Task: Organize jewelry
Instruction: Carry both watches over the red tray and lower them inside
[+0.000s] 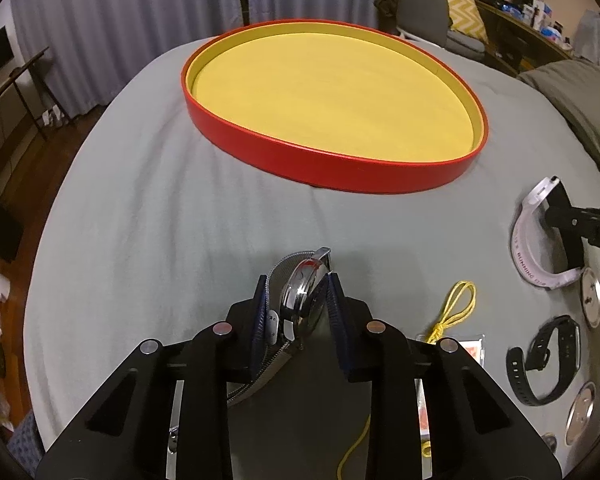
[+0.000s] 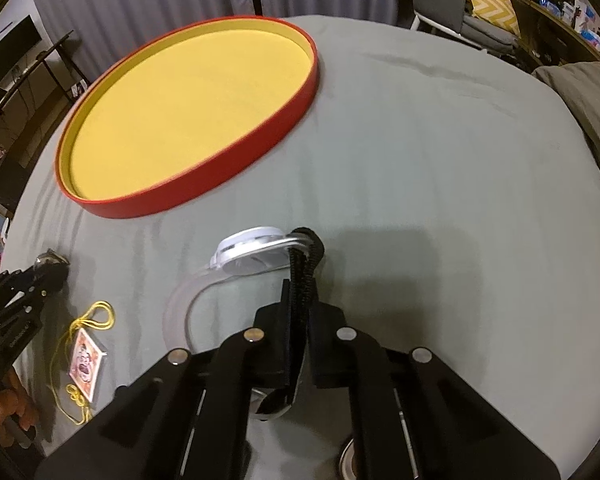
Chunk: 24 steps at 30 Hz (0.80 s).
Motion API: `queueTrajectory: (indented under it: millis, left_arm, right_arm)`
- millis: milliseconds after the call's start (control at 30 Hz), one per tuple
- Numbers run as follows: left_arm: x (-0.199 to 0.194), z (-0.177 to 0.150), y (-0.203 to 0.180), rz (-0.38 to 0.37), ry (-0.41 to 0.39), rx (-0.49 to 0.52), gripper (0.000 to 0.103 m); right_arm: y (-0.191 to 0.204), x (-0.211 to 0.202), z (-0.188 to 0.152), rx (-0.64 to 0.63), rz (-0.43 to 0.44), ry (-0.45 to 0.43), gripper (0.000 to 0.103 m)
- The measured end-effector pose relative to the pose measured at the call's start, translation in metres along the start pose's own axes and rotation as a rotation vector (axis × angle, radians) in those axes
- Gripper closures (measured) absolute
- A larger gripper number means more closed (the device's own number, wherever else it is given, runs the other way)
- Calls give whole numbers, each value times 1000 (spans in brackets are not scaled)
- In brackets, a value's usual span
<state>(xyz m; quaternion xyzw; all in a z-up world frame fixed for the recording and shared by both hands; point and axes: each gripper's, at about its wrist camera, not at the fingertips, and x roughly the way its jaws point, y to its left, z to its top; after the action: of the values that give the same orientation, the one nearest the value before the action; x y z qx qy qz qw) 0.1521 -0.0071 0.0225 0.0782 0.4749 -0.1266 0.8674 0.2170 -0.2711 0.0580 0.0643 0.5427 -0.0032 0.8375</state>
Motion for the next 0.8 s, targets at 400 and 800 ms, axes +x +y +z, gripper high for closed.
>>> queueTrajectory:
  millis: [400, 800]
  left_arm:
    - [-31, 8, -4, -5, -55, 7, 80]
    - [-60, 22, -1, -10, -102, -3, 82]
  right_arm:
    - [9, -39, 11, 7, 37, -98, 96]
    - [14, -75, 38, -19, 70, -187, 96]
